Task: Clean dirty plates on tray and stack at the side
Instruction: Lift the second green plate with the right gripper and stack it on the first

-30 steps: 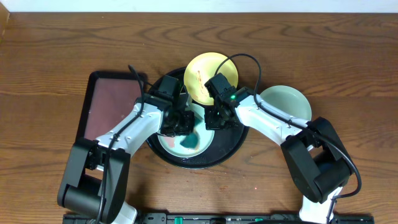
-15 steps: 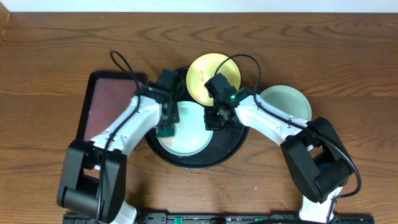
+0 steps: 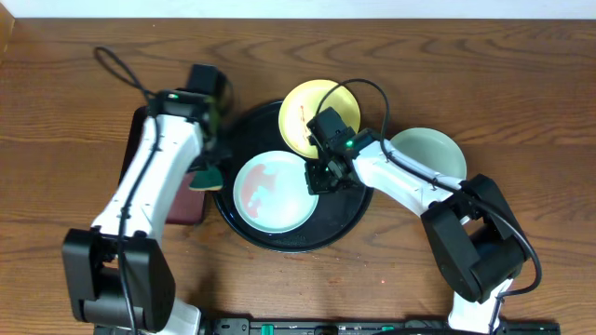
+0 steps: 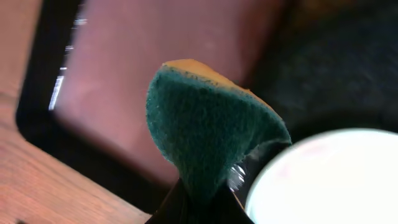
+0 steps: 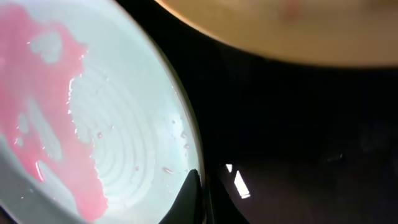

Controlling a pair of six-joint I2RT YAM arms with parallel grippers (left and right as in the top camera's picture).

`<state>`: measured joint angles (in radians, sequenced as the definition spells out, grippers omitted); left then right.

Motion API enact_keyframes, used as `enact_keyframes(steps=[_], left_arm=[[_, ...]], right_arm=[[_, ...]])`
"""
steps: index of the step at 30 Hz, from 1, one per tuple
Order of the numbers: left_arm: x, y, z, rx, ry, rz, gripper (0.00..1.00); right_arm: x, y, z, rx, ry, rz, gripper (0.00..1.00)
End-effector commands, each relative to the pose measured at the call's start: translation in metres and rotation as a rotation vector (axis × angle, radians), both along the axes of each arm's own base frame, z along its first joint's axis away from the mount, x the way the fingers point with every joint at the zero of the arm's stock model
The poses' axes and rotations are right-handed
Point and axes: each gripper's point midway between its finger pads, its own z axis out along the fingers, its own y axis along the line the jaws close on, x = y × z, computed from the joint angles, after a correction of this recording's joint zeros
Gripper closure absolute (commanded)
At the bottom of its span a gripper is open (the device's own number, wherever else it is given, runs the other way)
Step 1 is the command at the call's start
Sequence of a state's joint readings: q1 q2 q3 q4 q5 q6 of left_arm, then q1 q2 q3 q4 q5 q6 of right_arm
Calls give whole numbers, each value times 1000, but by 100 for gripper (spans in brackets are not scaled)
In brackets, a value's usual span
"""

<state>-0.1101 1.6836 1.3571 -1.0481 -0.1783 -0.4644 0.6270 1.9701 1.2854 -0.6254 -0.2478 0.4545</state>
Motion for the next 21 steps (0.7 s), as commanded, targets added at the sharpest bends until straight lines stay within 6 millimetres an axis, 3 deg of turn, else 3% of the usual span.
enact_keyframes(steps=[1, 5, 10, 15, 21], left_arm=[[6, 31, 10, 0, -43, 95, 93], [6, 58, 10, 0, -58, 176, 93], [4, 78, 11, 3, -68, 234, 92], [5, 83, 11, 3, -76, 248, 92], [4, 83, 7, 3, -76, 248, 93]], right_arm=[[8, 12, 33, 63, -79, 102, 99], [13, -1, 52, 10, -142, 82, 99], [23, -24, 91, -74, -291, 50, 99], [34, -51, 132, -248, -500, 5, 99], [34, -58, 162, -435, -695, -10, 99]])
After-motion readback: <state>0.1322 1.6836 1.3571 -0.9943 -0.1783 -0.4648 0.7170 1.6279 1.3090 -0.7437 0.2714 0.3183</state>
